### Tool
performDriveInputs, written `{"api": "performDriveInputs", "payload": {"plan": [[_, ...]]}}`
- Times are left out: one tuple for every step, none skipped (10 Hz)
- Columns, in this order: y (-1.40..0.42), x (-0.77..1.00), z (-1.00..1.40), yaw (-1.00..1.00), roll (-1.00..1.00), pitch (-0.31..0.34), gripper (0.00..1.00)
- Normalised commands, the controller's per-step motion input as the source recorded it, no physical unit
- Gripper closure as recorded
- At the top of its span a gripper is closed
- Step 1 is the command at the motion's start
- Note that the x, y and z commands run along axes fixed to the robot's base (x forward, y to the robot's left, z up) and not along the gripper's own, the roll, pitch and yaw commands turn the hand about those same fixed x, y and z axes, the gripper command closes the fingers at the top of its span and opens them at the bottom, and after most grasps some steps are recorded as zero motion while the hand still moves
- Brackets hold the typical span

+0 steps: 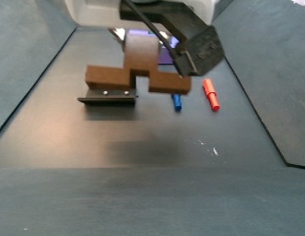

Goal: Pick up the brown object. Move up. Place the brown object on the fixture. Regrasp the brown object. Move to above the board. Insert the brown object.
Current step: Place the brown object on the fixture.

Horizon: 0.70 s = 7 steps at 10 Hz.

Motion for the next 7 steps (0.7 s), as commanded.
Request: {"api": "performDriveInputs", "payload": {"plan": [[-0.21,0.61,0.35,0.00,-0.99,0.103,1.00],[-0.23,0.59,0.32,-0.02,-0.98,0.117,1.00],[-0.28,0.71,0.21,-0.10,-0.88,0.260,1.00],[-0.27,0.82,0.00,-0.08,-0.72,0.360,1.00],[-0.21,0.84,-0.17,-0.05,-0.42,0.417,1.00],[-0.10,0.57,-0.12,-0.09,-0.22,0.249,1.00],[0.00,0.08,-0.06,-0.06,0.00,0.003,1.00]]}}
